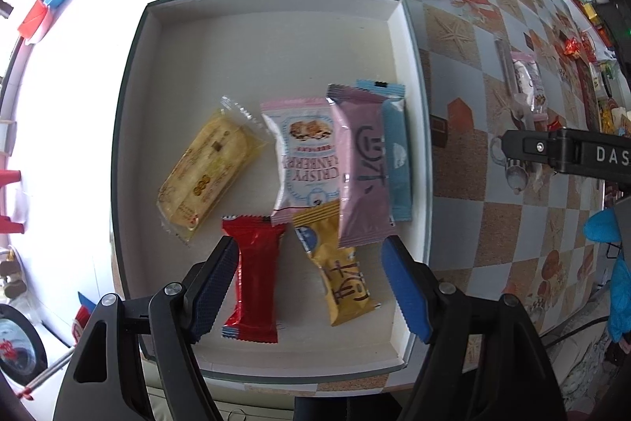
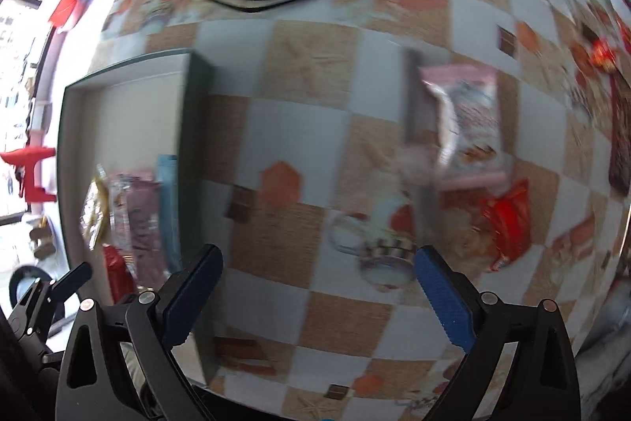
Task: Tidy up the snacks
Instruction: 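Open both tools to drop the packets into the tray, then move both tools back over the remaining snacks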
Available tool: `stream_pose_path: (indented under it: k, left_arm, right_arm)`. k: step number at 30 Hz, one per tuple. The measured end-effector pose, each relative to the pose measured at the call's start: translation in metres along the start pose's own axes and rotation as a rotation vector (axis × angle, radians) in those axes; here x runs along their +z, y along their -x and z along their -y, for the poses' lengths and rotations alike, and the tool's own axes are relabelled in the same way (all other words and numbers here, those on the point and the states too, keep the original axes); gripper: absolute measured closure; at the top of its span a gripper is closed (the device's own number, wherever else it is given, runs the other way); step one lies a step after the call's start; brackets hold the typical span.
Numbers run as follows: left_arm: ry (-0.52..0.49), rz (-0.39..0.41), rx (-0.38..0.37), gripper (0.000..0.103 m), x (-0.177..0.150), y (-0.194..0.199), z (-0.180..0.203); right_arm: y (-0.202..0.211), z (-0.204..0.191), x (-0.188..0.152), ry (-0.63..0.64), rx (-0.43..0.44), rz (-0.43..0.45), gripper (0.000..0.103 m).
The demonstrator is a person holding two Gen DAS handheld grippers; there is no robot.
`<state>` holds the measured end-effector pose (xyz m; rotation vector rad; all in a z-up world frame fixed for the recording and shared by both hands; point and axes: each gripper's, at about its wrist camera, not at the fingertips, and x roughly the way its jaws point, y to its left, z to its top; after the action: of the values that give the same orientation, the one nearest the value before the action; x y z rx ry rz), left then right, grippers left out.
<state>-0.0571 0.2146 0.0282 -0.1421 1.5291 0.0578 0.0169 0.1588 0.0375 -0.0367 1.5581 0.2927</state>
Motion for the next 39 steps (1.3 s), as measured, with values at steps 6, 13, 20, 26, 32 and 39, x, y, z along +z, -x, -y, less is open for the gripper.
stream_pose_path:
  k: [6, 13, 20, 26, 32, 39]
  left_arm:
    - [-0.034, 0.002, 0.007, 0.025, 0.006, 0.006, 0.022]
    - [-0.057, 0.004, 0.007, 0.025, 0.013, 0.013, 0.043]
    - [-0.095, 0.005, -0.002, 0.025, 0.022, 0.024, 0.076]
    - [-0.119, -0.002, -0.011, 0.024, 0.026, 0.023, 0.099]
    - [-0.152, -0.021, -0.015, 0.024, 0.032, 0.011, 0.119]
    - [-0.163, -0.051, -0.008, 0.024, 0.035, 0.000, 0.138]
  right_arm:
    - [-0.005, 0.044, -0.003, -0.079, -0.032, 0.000, 0.004]
    - [0.002, 0.096, -0.006, -0.133, -0.053, 0.036, 0.004]
    - [0.005, 0.157, -0.010, -0.202, -0.055, 0.049, 0.004]
    - [0.002, 0.200, -0.019, -0.248, -0.068, 0.033, 0.004]
    - [-0.008, 0.242, -0.038, -0.253, -0.053, 0.019, 0.004]
    - [-0.025, 0.242, -0.025, -0.162, -0.054, 0.009, 0.004]
